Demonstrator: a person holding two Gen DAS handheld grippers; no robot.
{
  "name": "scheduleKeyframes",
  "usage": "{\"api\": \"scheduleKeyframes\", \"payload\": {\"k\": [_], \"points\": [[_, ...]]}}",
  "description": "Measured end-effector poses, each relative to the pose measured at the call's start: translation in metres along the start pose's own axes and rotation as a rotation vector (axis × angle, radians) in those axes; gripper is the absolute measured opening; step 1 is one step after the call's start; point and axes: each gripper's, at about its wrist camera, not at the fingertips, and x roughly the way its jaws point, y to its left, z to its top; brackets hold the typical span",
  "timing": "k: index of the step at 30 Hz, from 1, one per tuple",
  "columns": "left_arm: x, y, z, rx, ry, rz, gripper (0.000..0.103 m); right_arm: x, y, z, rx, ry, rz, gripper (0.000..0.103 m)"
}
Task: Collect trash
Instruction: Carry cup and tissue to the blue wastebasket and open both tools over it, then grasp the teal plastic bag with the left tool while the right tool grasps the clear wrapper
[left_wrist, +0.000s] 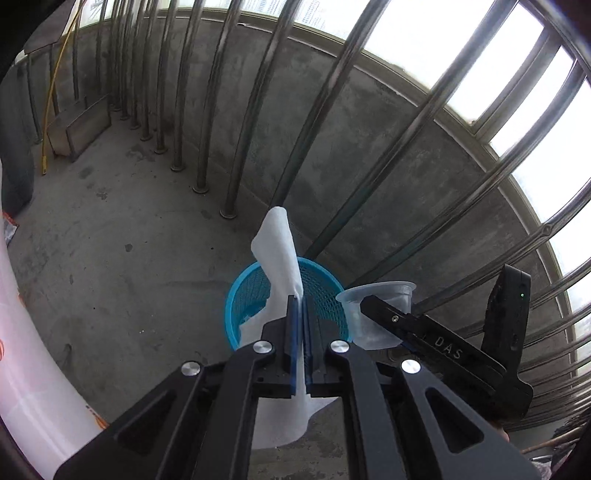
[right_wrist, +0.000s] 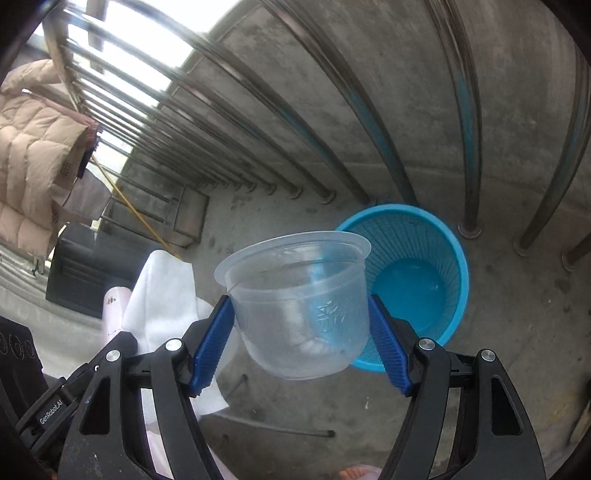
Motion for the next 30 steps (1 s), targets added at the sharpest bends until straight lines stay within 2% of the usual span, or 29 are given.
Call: {"api": "scheduleKeyframes", "payload": {"k": [1,2,3,5,7,10,14,19,21,26,30], "points": [[0.017,-0.002,0.004,0.002,0.03,0.002,0.023,0.012,-0.006,0.005,0.02,0.012,0.001,0.079],[0.03,-0.004,0.006,-0.003,0.057,0.016,0.032,0.023,-0.016,0.011,0.04,0.028,-0.007,0.085],[0.038,-0.006,0.009,-0.006,0.064,0.025,0.043,0.033,-0.022,0.015,0.053,0.043,-0.037,0.085],[0.044,-0.008,0.011,0.002,0.042,0.043,0.046,0.044,-0.032,0.018,0.074,0.049,-0.095,0.085],[0.036,-0.008,0.011,0.005,0.014,0.04,0.056,0.041,-0.042,0.016,0.087,0.039,-0.097,0.085],[0.017,-0.005,0.009,0.036,-0.041,0.045,0.061,0.029,-0.043,0.01,0.086,-0.003,-0.09,0.085],[-0.03,-0.003,0.0,0.079,-0.125,0.064,0.067,0.012,-0.031,0.007,0.034,-0.069,-0.085,0.085],[-0.108,0.005,-0.023,0.059,-0.258,0.022,0.077,-0.025,0.008,-0.008,-0.094,-0.159,-0.06,0.085],[-0.14,0.008,-0.036,0.048,-0.302,0.033,0.078,-0.038,0.022,-0.015,-0.135,-0.178,-0.032,0.085],[-0.212,0.03,-0.089,-0.018,-0.376,0.083,0.085,-0.056,0.056,-0.03,-0.214,-0.158,0.074,0.084],[-0.271,0.056,-0.146,-0.088,-0.458,0.198,0.092,-0.072,0.094,-0.048,-0.323,-0.116,0.171,0.081]]}}
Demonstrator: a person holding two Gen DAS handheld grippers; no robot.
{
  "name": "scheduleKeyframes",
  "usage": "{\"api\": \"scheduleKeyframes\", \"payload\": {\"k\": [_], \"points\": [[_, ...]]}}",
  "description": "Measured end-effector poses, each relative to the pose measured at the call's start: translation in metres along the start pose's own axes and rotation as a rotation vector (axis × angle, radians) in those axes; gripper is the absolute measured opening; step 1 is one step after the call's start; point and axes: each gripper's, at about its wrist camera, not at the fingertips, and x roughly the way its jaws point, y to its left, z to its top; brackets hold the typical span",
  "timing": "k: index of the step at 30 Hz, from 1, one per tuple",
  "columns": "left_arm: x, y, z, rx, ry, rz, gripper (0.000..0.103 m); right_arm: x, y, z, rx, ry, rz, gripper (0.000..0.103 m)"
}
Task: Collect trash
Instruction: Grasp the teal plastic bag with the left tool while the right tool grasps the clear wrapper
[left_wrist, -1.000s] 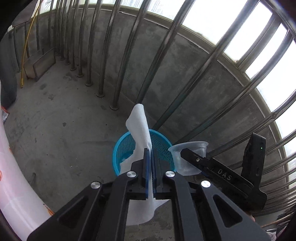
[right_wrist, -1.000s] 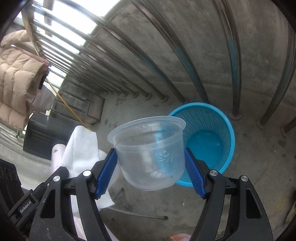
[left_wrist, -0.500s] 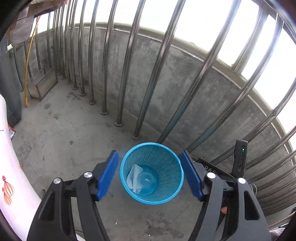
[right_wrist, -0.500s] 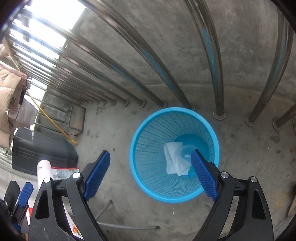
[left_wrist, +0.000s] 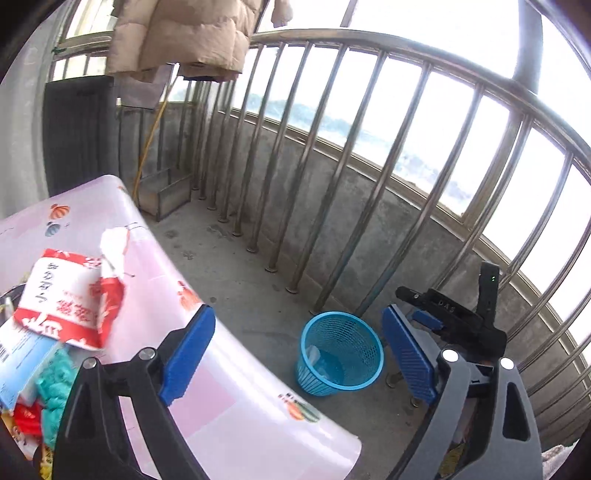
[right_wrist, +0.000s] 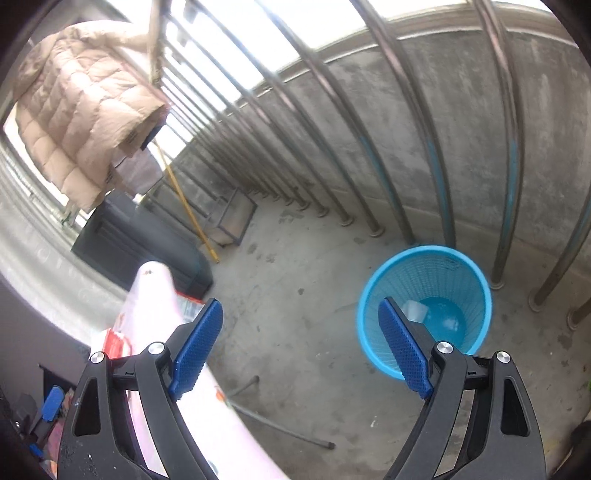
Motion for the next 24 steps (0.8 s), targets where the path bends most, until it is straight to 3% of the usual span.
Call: {"api": "scheduleKeyframes", "payload": {"k": [6,10,17,24], "points": [[-0.103,0.071,-0.043,-0.157,-0.148,0.194,0.094,-0.007,0.071,-0.021,-0.135,0.095,0.177,0.077],[-0.146,0.105,-0.069,-0.248,-0.195,0.267,0.093,-0.001,0.115,-0.045,-0.22,0.197,0.272,0.072],[-0.146,0.117,-0.088,-0.281,-0.167,0.257,0.086,0.024,0.168,-0.089,-0.275,0.392,0.369,0.063],[-0.113,0.129,-0.087,-0.271,-0.091,0.278,0.067,0.053,0.196,-0.13,-0.268,0.561,0.395,0.056]]}}
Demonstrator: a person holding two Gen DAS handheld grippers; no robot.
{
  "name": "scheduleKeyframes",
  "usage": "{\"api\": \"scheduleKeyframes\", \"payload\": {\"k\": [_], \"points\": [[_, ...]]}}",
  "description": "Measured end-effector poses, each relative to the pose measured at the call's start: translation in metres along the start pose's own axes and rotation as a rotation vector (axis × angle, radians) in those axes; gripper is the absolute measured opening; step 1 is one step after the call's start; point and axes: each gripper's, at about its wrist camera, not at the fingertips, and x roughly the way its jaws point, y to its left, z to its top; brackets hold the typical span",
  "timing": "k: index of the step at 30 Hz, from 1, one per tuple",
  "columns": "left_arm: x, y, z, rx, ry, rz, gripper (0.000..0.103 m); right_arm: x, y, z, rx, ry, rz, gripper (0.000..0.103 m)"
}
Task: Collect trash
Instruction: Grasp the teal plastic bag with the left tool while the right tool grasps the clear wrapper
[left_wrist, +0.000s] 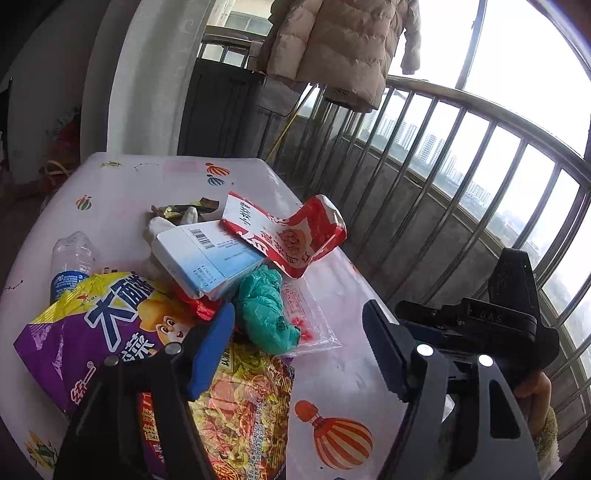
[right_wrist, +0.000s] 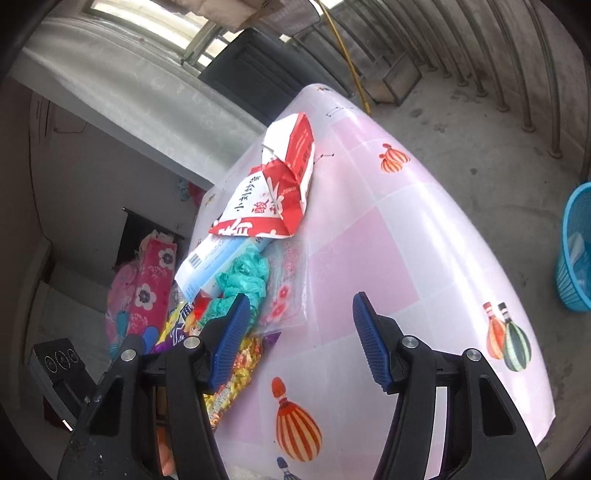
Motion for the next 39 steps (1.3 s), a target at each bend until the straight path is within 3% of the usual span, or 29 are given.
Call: {"api": "scheduleKeyframes", "payload": {"k": [10,18,23,31,39], "points": [[0.048,0.02,-0.004,-0.059,0.129,0.029,0.041,0.057,0.003,-0.001,0.041,0.165,-0.007,0.045],[0.061,0.028,-0.009,-0.094,0.18,0.037,0.03,0.072,0.006,-0.002,0.071,0.201,0.015,0.032],[0.063,0.026,-0.011,-0.091,0.184,0.049,0.023,0.074,0.004,-0.003,0.092,0.202,0.01,0.015],[0.057,0.026,-0.01,-0.105,0.176,0.051,0.016,0.068,-0.003,-0.003,0.133,0.201,0.055,0.005],[0.04,0.024,-0.012,-0.118,0.15,0.036,0.014,0.045,-0.012,-0.003,0.155,0.211,0.09,0.002]]}}
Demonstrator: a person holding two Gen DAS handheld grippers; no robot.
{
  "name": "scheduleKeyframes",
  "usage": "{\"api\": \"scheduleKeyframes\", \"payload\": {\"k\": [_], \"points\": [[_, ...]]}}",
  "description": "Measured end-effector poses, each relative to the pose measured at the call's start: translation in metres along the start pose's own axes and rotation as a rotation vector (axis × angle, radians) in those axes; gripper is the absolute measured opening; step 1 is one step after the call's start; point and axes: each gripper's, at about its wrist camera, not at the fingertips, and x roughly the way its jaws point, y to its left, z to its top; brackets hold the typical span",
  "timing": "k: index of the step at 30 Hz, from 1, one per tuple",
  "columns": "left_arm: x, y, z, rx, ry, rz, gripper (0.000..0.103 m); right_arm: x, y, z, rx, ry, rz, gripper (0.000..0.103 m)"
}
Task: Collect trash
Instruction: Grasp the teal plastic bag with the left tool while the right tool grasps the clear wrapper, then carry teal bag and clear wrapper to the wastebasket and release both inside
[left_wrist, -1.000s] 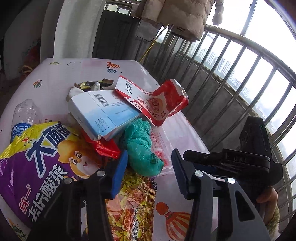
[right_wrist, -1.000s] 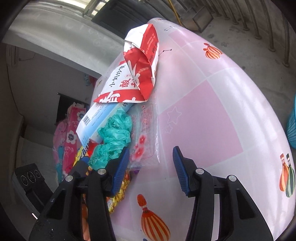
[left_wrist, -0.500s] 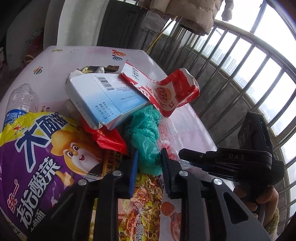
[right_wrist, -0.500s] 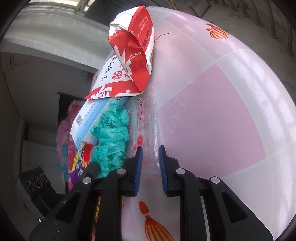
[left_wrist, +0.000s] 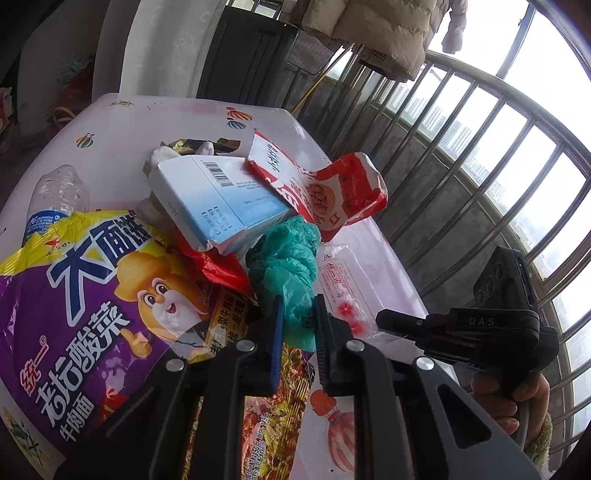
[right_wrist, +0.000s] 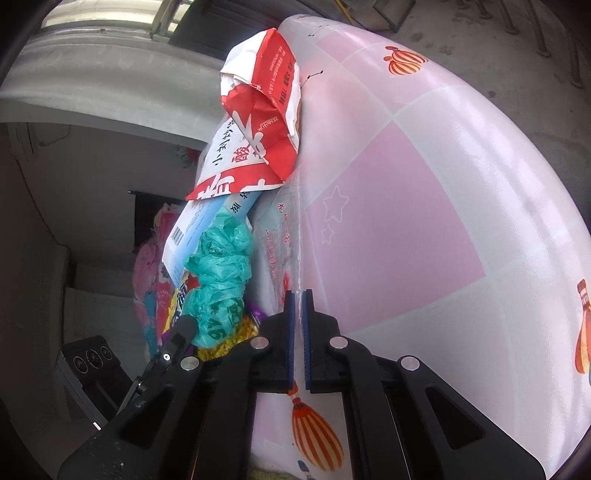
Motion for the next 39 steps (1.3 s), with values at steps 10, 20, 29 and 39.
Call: {"api": "scheduleKeyframes", "payload": {"k": [10,20,29,39], "points": [[-0.017,-0.011,-0.005,0.016,-0.013,-0.022,0.014,-0.052,-0.007,-0.019,0.005,-0.053,0.007,0.001],[-0.035,-0.055,-0.005,0.095,-0.033,-0.086,0.014,-0.111,-0.013,-0.03,0.014,-0.213,0.029,0.001],[-0.006,-0.134,0.009,0.222,0.029,-0.194,0.014,-0.188,-0.054,-0.038,0.095,-0.484,-0.028,0.001],[0.101,-0.28,0.005,0.422,0.256,-0.346,0.014,-0.242,-0.153,-0.05,0.368,-0.778,-0.33,0.001]]}}
